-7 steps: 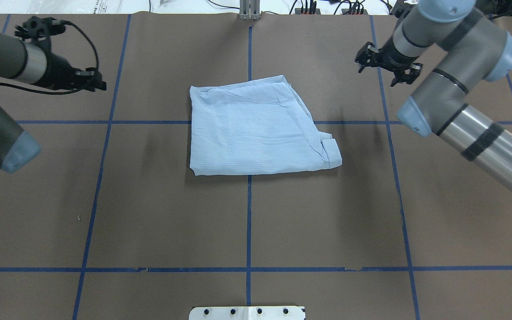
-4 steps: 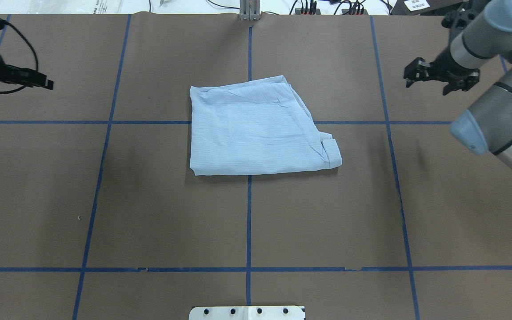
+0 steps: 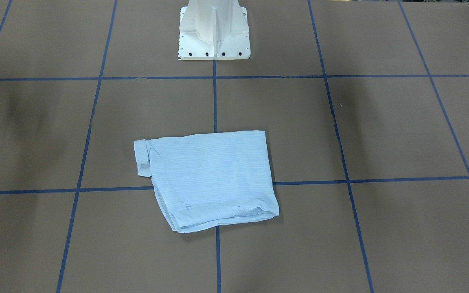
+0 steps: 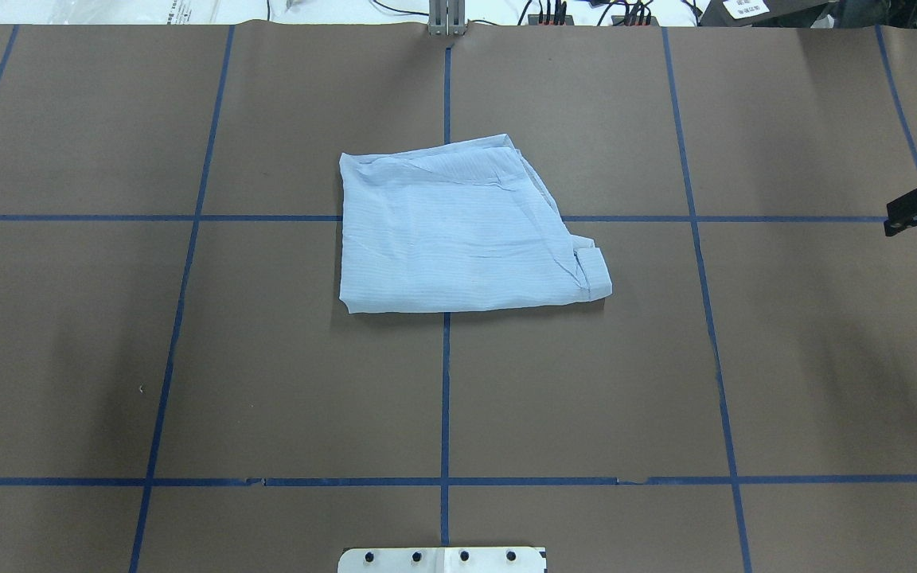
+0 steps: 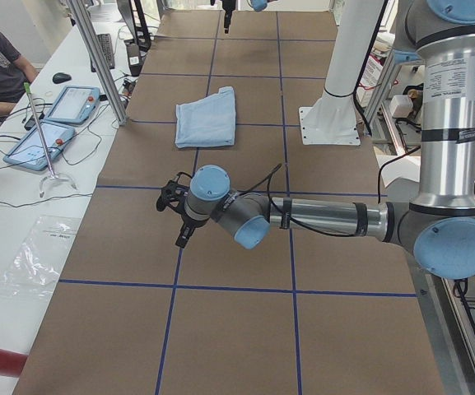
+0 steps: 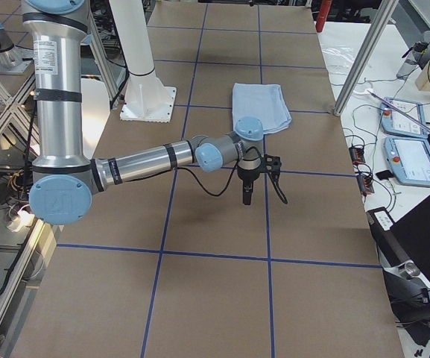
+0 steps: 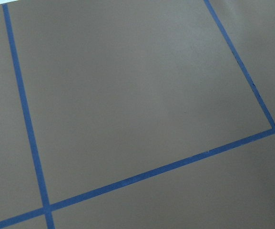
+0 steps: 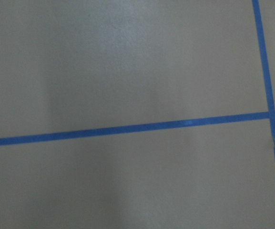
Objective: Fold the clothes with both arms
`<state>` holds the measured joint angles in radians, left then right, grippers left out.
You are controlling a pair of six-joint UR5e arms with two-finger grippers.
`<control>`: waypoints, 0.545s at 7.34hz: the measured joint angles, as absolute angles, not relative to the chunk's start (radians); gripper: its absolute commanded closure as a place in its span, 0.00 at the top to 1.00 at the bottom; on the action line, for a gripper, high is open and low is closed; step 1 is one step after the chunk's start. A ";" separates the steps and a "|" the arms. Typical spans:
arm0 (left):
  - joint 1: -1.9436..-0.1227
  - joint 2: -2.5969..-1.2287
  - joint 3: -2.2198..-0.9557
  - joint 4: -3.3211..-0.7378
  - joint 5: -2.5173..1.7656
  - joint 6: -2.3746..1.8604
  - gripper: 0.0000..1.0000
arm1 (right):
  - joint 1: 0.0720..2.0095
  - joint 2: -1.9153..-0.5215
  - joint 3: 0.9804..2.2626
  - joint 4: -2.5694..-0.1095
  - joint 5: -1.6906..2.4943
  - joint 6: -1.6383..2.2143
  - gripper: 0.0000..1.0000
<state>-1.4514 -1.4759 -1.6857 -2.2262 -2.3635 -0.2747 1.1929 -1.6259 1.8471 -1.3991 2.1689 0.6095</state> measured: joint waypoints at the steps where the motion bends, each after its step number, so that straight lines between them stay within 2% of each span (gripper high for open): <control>1: -1.488 -1.446 -1.704 -2.211 -2.363 -0.247 1.00 | 1.231 -1.661 1.856 -1.402 2.197 0.542 1.00; 4: -1.519 -1.436 -1.706 -2.067 -2.329 -0.086 1.00 | 1.360 -1.696 1.830 -1.429 2.232 0.323 1.00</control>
